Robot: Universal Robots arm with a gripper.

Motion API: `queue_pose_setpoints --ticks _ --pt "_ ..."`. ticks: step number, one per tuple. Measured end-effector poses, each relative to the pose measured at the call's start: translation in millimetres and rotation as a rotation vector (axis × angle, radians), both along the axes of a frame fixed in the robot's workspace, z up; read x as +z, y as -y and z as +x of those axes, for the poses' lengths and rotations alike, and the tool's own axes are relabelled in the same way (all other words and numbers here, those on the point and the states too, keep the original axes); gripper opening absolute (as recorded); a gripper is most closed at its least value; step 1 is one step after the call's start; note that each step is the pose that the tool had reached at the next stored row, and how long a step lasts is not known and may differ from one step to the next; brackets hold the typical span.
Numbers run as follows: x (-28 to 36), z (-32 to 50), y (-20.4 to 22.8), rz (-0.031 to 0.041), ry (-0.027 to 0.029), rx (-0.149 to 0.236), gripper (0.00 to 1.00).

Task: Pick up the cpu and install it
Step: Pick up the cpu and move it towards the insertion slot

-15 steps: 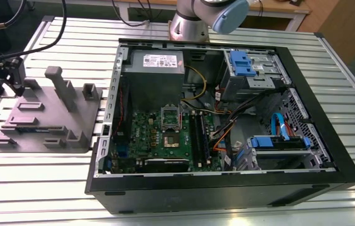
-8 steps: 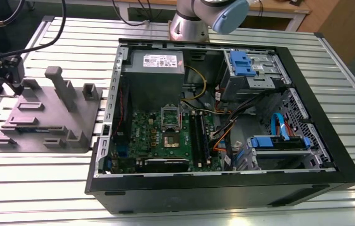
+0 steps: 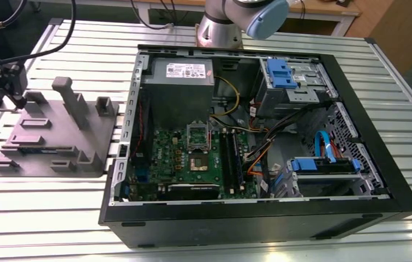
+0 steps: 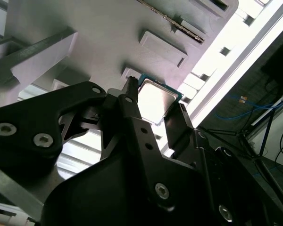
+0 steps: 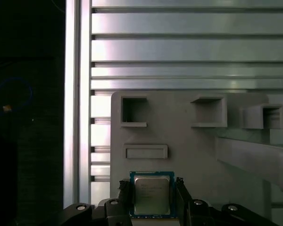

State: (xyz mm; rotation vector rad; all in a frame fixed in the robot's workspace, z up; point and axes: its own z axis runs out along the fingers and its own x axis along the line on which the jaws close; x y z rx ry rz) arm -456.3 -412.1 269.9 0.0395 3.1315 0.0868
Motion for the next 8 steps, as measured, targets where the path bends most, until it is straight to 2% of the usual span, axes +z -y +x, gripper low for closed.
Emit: queue_pose_setpoints --ticks 8 --pt "7.1 0.0 0.0 0.0 -0.0001 0.0 0.47"
